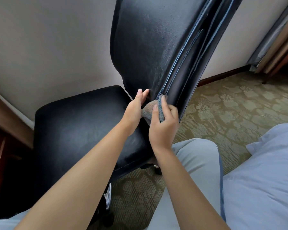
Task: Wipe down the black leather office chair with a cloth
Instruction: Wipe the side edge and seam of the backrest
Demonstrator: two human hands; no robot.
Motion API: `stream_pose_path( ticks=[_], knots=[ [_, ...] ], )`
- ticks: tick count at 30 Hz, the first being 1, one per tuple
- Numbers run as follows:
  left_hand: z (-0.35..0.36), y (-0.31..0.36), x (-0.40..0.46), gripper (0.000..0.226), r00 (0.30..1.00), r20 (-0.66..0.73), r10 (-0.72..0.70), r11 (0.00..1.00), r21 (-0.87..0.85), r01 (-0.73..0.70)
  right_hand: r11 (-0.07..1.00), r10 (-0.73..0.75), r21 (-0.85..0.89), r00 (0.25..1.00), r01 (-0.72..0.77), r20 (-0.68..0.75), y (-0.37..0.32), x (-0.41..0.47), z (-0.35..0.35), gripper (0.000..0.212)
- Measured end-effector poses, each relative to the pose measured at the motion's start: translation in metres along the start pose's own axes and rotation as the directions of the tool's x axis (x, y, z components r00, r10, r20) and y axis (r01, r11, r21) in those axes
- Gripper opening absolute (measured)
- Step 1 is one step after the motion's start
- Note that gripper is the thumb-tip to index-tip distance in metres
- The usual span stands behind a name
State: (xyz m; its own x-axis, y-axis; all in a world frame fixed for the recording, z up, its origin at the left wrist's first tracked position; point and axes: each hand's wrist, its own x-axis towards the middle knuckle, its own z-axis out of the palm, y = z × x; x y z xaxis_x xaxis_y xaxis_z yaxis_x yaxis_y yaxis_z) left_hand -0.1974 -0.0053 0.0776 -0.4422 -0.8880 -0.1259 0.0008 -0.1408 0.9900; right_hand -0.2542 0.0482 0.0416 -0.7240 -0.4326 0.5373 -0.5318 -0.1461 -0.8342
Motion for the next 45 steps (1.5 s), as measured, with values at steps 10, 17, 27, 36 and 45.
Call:
stream_pose_path(
  ticks=[10, 17, 27, 36, 45],
  knots=[
    [-0.006, 0.001, -0.001, 0.053, 1.000, 0.008, -0.003, 0.999, 0.053, 0.003, 0.988, 0.116, -0.115, 0.982, -0.099, 0.151, 0.042, -0.039, -0.005, 0.028],
    [-0.004, -0.001, 0.000, 0.052, 1.000, -0.004, -0.008, 1.000, -0.009, 0.008, 0.981, -0.189, -0.057, 0.975, 0.184, -0.114, -0.003, 0.007, -0.008, 0.028],
    [-0.003, 0.001, 0.000, 0.050, 1.000, 0.013, -0.001, 1.000, 0.025, 0.001, 0.998, -0.032, -0.059, 0.995, 0.038, 0.092, 0.028, -0.028, -0.007, 0.024],
    [0.001, 0.001, -0.002, 0.048, 1.000, -0.029, 0.007, 1.000, -0.018, -0.008, 0.985, -0.135, -0.113, 0.989, 0.127, -0.058, 0.012, 0.013, -0.005, 0.027],
    [0.007, 0.000, -0.005, 0.048, 0.998, -0.059, 0.008, 0.999, -0.035, -0.010, 0.996, -0.002, -0.088, 1.000, 0.005, 0.028, 0.018, -0.005, -0.011, 0.020]
  ],
)
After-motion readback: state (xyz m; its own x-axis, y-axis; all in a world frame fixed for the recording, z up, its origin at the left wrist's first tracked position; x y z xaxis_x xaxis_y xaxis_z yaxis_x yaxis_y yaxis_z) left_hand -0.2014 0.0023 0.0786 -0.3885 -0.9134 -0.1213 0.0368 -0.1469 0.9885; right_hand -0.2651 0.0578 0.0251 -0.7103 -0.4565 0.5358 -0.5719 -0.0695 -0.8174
